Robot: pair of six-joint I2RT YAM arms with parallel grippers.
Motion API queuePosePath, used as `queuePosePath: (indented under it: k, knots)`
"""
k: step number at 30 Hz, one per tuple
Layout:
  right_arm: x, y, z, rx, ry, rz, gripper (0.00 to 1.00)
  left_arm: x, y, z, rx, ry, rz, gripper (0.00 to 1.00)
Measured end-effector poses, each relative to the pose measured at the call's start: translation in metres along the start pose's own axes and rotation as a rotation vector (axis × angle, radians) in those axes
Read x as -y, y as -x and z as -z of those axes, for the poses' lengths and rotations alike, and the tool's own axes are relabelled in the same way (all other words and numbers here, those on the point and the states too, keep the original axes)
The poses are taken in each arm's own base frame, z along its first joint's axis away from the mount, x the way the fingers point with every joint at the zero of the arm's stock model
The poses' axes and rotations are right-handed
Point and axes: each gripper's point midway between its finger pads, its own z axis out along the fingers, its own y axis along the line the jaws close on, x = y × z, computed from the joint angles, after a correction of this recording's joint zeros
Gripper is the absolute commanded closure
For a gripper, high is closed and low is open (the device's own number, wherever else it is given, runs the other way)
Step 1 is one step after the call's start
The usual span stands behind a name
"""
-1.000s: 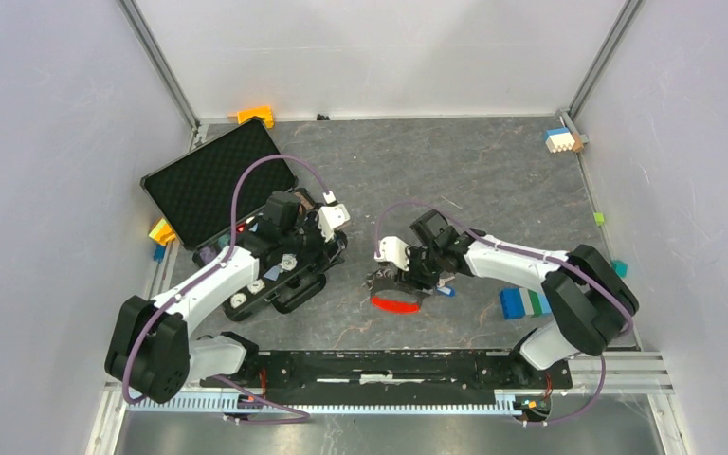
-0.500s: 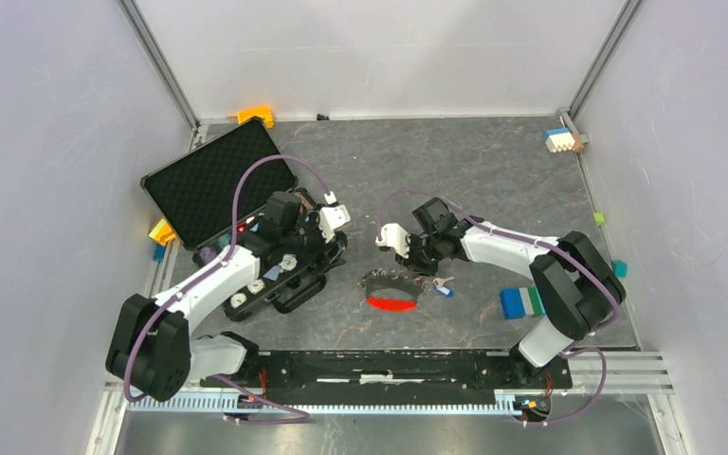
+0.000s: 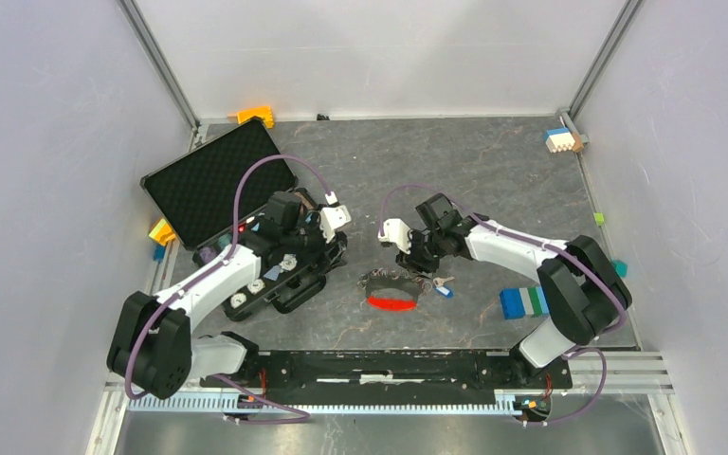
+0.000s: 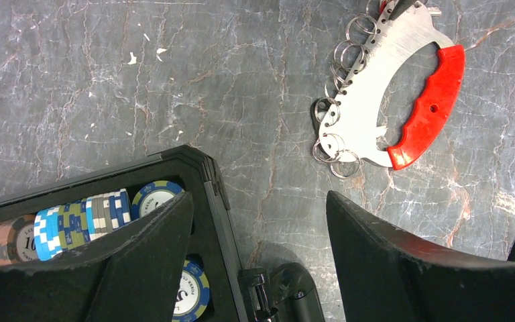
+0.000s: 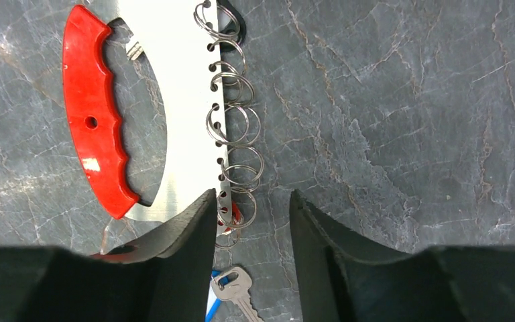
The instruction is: Put the keys on the keyring
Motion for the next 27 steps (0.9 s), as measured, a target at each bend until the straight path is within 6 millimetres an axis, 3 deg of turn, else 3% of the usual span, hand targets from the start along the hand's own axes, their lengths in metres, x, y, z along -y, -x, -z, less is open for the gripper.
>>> queuePosePath:
  k: [5, 15, 22, 27]
  knots:
    - [0.001, 0.007, 0.000, 0.019, 0.021, 0.005, 0.41, 0.001, 0.000, -0.001, 0.002, -0.007, 0.002, 0.20]
    - [-0.002, 0.008, -0.018, 0.020, 0.134, 0.006, 0.40, 0.003, -0.005, -0.001, -0.006, -0.010, 0.006, 0.20]
    - [-0.010, -0.003, -0.018, 0.013, 0.205, 0.018, 0.56, 0.005, -0.009, -0.001, -0.010, -0.010, 0.008, 0.20]
    - [-0.016, -0.003, -0.018, 0.032, 0.254, 0.020, 0.78, 0.005, -0.009, -0.001, -0.009, -0.009, 0.008, 0.20]
